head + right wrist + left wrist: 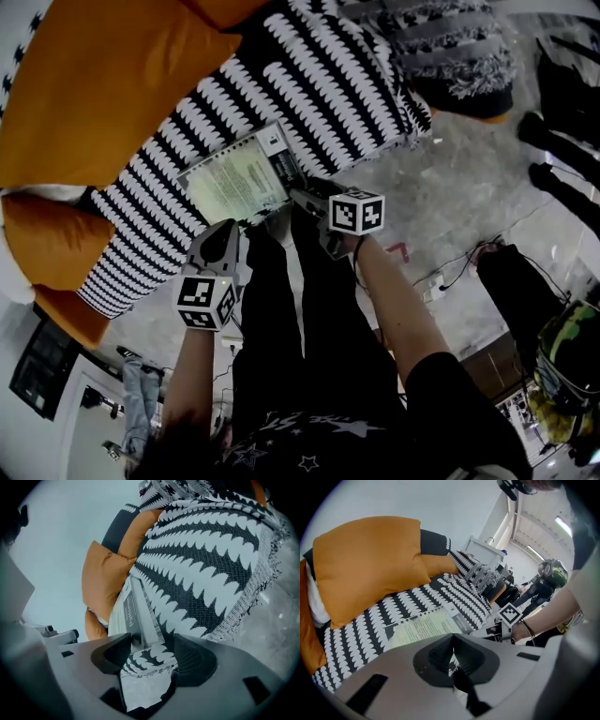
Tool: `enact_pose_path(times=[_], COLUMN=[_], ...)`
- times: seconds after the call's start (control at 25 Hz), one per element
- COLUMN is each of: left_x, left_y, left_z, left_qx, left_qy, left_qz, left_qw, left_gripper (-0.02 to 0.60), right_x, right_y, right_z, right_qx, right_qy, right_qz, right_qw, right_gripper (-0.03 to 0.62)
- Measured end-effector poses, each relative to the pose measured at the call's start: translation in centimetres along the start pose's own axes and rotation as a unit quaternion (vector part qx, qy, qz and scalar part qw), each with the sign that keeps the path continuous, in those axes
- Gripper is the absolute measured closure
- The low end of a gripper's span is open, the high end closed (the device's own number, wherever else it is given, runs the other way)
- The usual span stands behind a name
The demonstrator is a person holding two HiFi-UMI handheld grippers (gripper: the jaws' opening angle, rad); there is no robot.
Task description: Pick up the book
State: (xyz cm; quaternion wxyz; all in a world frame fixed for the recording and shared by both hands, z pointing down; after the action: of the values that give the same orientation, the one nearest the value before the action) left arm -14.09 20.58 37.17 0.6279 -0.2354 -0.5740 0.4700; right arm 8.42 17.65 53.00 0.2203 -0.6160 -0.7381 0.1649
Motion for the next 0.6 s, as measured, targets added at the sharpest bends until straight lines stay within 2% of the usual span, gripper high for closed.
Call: enact_pose_path(times=[0.24,0.6], left_x=[-0.39,-0.38], left_y=[-0.72,-0.86], left_z=[0.02,-0.18], left_qx=[0.002,0.001], left_qy=[0.008,-0.002], left_qz=[0.001,0.008], left_qw=[1.0000,1.0000], left_gripper=[0.574,0.574], right_x=[-0.54,-0.55], right_y=[0.12,0.39], right_z=[-0.31,-0.41], right_qx=[-0.043,-0.075], right_qy=[0.006,-0.015], right_qz=[0.025,0.031], right_qw=[0.999,0.997], right_gripper=[0.324,0.326])
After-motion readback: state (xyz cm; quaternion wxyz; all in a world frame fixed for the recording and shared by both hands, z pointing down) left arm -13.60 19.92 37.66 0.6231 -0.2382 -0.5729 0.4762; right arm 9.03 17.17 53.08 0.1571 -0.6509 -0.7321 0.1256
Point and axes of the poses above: the fingertips, and each gripper's own axes: y backward along the fingers, z to its left, x out of its underside, the point moved 8 cm from there along y, backward along the fingers, and after that the axes turned 6 degrees about -x, right-handed, at the moved point
